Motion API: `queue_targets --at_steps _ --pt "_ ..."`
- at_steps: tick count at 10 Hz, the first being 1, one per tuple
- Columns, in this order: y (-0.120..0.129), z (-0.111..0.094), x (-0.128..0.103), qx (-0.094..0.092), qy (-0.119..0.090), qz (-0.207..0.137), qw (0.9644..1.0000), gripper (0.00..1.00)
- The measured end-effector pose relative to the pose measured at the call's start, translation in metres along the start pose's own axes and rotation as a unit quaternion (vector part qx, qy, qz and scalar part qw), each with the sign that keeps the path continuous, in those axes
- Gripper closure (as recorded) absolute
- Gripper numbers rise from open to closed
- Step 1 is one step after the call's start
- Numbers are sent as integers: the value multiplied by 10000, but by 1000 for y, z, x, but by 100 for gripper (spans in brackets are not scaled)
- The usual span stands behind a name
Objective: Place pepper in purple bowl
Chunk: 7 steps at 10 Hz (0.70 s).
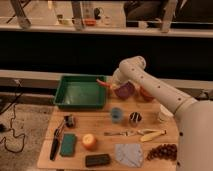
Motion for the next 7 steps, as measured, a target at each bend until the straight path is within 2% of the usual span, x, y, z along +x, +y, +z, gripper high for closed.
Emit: queue_targets --at_steps 4,7 --pt "-4 5 17 9 245 151 9996 100" --pt "-22 14 26 49 395 250 9989 100"
